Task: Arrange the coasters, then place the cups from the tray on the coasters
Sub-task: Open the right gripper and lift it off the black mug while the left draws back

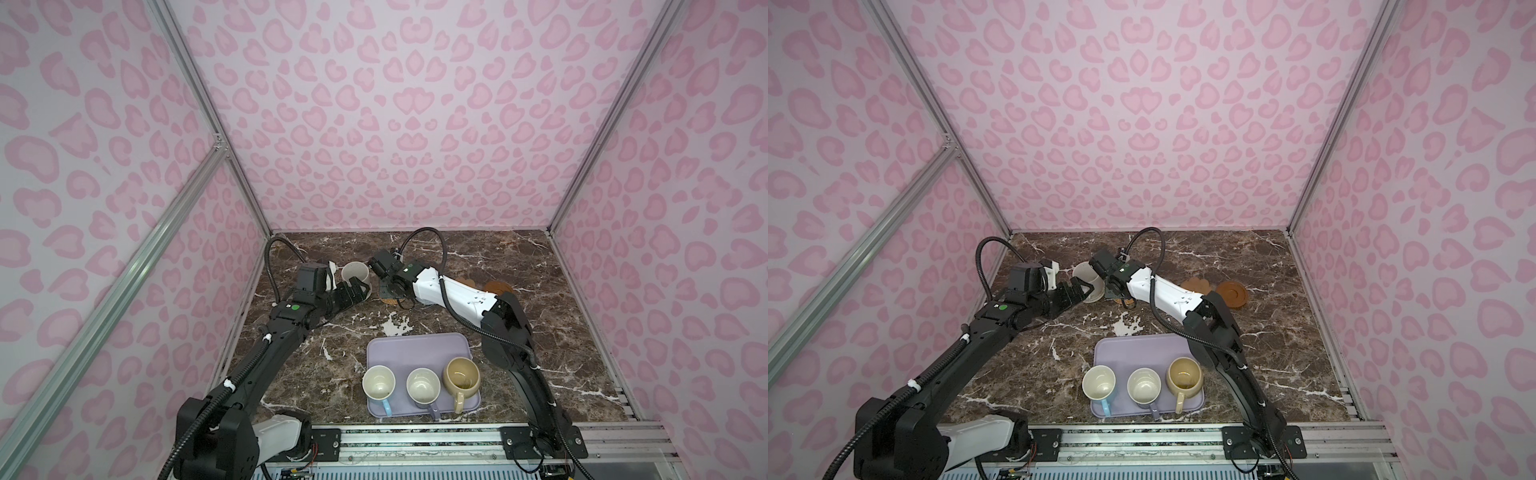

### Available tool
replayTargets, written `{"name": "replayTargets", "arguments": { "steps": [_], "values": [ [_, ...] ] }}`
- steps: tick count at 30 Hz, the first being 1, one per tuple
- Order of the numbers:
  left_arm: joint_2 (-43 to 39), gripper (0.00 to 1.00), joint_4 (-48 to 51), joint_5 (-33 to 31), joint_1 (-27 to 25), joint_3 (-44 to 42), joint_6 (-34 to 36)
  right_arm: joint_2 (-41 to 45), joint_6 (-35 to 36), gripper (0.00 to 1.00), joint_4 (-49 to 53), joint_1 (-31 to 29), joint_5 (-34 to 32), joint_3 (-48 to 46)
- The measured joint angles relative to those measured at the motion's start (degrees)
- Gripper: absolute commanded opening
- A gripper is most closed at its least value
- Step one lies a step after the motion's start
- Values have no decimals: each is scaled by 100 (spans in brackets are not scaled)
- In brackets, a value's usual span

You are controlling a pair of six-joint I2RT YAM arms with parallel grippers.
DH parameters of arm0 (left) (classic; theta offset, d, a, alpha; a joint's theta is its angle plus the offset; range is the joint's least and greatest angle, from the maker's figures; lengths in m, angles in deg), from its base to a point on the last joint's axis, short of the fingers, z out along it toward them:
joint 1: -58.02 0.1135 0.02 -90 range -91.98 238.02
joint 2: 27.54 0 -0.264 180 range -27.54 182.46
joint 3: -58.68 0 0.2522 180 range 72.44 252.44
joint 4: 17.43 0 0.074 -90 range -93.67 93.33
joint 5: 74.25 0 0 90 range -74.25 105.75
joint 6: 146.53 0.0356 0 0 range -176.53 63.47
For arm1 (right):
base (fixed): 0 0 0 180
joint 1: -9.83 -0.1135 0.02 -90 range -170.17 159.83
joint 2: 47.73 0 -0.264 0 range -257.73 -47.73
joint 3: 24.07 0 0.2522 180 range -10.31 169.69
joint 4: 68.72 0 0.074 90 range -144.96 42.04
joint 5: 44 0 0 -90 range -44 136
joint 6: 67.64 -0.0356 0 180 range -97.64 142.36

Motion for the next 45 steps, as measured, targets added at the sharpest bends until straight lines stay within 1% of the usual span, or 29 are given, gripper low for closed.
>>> {"name": "replayTargets", "arguments": {
  "steps": [10,17,26,27,30,33,35,38,42,43,45],
  "values": [
    [-4,96,0,0,0,0,-2,79,144,0,118,-120,-227,85],
    [-28,96,-2,-2,2,0,-2,35,149,0,105,-120,-175,105],
    [-28,96,0,-7,2,-22,-4,50,122,0,-177,-101,-136,-175],
    [-28,96,0,-7,2,-22,-4,63,122,1,-208,-98,-109,-201],
    [-50,96,0,-9,0,-22,-4,72,96,13,-240,-76,-28,-219],
    [-87,96,0,-13,-2,-22,-4,76,72,28,-240,-70,20,-221],
    [-105,96,2,-26,-2,-22,-4,76,59,39,-203,-52,153,-238],
    [-118,96,11,-33,-2,-22,-4,83,61,43,-186,-46,188,-240],
    [-195,96,179,-70,-2,-22,-4,184,59,44,-203,-46,299,-315],
    [-240,96,229,-70,-2,-22,-2,243,59,46,-205,-46,319,-348],
    [-341,96,330,-66,-9,-9,0,393,57,54,-229,-46,361,-415]
  ]
}}
